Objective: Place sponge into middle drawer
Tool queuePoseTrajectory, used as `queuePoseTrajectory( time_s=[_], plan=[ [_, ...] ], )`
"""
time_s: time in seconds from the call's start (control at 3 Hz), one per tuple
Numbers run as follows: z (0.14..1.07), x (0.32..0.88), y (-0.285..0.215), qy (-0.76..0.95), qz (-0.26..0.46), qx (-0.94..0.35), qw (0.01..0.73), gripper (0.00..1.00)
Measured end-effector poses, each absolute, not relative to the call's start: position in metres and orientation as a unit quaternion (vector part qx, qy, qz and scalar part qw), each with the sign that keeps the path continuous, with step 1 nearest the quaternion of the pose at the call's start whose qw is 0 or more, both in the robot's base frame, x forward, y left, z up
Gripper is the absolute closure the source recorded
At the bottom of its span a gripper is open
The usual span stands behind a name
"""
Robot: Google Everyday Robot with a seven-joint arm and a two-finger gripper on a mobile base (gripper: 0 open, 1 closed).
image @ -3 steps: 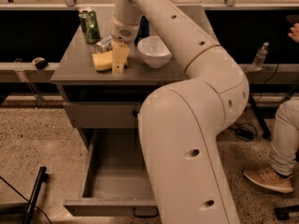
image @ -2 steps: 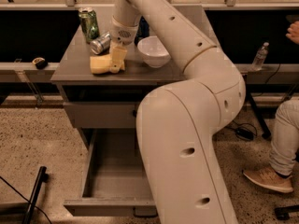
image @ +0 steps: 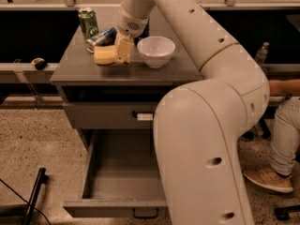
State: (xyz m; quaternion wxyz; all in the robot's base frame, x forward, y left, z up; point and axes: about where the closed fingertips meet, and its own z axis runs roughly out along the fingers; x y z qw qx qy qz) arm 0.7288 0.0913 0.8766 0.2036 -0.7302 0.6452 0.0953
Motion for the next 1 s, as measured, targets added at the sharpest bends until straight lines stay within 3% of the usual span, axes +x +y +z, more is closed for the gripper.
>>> queuePoseTrajectory(
  time_s=[1.0],
  plan=[
    [0.952,0.626,0.09,0.587,0.076,-0.743,0.313,1.0]
  ],
)
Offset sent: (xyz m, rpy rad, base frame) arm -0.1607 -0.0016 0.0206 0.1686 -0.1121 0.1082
